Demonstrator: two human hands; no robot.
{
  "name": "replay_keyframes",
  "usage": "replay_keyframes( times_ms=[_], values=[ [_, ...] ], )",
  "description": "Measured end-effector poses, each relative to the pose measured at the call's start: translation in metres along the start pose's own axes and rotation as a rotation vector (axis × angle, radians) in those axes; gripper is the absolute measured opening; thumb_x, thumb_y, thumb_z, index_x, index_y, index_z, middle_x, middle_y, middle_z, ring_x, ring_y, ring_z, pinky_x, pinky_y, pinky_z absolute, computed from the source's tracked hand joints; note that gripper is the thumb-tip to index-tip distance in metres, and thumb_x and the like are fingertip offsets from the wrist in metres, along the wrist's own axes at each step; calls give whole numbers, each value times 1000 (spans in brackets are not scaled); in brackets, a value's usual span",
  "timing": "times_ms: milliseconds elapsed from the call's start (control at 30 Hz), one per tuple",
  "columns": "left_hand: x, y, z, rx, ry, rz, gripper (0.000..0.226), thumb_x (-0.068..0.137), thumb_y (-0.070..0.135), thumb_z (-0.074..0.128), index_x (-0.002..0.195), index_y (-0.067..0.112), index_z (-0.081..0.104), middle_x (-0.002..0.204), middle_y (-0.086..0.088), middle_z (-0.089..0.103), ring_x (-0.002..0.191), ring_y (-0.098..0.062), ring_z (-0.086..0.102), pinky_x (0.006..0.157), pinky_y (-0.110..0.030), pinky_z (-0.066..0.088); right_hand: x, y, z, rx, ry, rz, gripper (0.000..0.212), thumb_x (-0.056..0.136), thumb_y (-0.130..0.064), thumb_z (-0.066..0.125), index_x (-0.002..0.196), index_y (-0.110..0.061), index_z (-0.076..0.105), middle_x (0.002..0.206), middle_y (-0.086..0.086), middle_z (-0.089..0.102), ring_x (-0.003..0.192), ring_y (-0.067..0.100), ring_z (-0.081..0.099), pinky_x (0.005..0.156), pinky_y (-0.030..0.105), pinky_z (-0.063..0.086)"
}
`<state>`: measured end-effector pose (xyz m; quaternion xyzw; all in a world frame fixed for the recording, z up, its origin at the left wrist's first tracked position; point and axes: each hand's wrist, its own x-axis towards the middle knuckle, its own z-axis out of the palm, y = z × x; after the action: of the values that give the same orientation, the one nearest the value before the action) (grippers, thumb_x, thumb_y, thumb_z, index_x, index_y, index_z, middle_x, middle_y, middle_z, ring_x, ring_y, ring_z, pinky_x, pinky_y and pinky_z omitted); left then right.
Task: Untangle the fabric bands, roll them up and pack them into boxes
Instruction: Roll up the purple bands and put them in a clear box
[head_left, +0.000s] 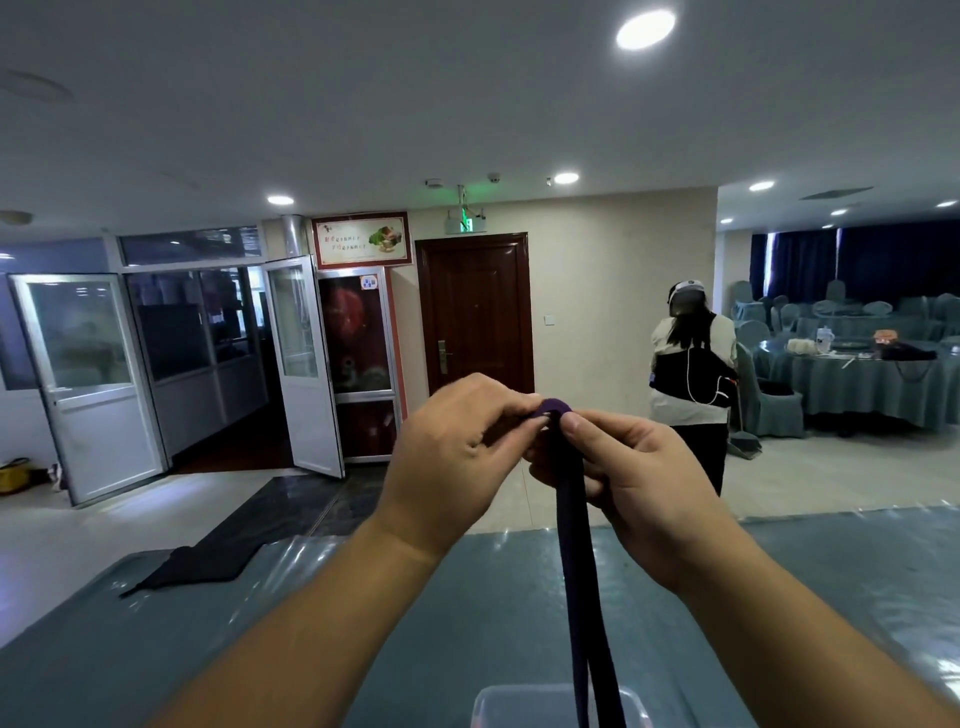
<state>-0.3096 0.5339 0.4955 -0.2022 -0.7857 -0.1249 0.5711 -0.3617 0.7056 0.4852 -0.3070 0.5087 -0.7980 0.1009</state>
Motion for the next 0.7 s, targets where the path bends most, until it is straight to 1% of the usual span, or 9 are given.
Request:
replay_keyframes(
  times_ms=[133,200,300,367,433,500,567,633,700],
  values=[
    [-11,5,9,-67,-72,-66,19,93,6,74,112,8,77,102,1,74,96,-4,66,88,-13,51,4,0,2,65,94,10,24,99,-12,60,108,4,75,101,26,76,93,36,75,90,40,63],
    [-10,2,6,-86,-114,-101,21,94,8,73,114,12,77,103,5,75,97,-2,66,88,-12,52,4,1,1,42,99,28,23,99,-12,61,107,4,75,101,27,76,94,37,75,87,40,64],
    [-3,-3,0,-98,-209,-169,32,95,16,73,126,21,73,104,15,72,100,3,64,88,-7,49,2,3,-3,11,66,65,23,98,-13,62,108,1,76,100,25,77,93,38,75,81,35,64],
    [1,-5,-2,-81,-315,-168,42,96,19,72,137,25,66,104,21,65,102,5,59,88,-4,43,2,2,-7,-39,20,87,24,97,-14,62,111,-1,76,103,25,77,99,39,75,84,36,63],
    [3,-8,-3,-88,-418,-161,44,99,23,68,141,29,62,108,22,59,107,3,56,89,-6,43,1,-1,-10,-65,-23,103,24,97,-13,62,112,-1,76,104,26,76,97,35,75,86,36,63],
    [4,-8,-4,-118,-471,-164,42,101,25,65,142,33,60,119,19,56,116,-1,54,95,-11,46,2,-5,-13,-75,-66,117,24,96,-13,63,110,0,77,104,27,76,91,31,74,81,33,63],
    [4,-7,-4,-122,-504,-132,40,102,25,63,141,32,60,130,18,57,124,-1,52,103,-15,44,2,-10,-17,-105,-107,135,25,92,-15,66,109,-1,78,103,26,76,89,28,74,80,31,61],
    [3,-5,-4,-104,-504,-78,33,102,25,62,135,28,64,128,16,63,121,-3,54,104,-19,43,1,-11,-21,-121,-138,160,29,88,-19,68,108,0,78,102,25,76,89,27,74,82,31,61],
    [0,-3,-2,-92,-442,-49,25,101,22,62,126,24,66,120,13,66,113,-4,56,99,-20,43,-1,-9,-21,-97,-141,172,31,86,-22,69,106,-1,79,101,24,76,90,27,74,87,34,61]
  ],
)
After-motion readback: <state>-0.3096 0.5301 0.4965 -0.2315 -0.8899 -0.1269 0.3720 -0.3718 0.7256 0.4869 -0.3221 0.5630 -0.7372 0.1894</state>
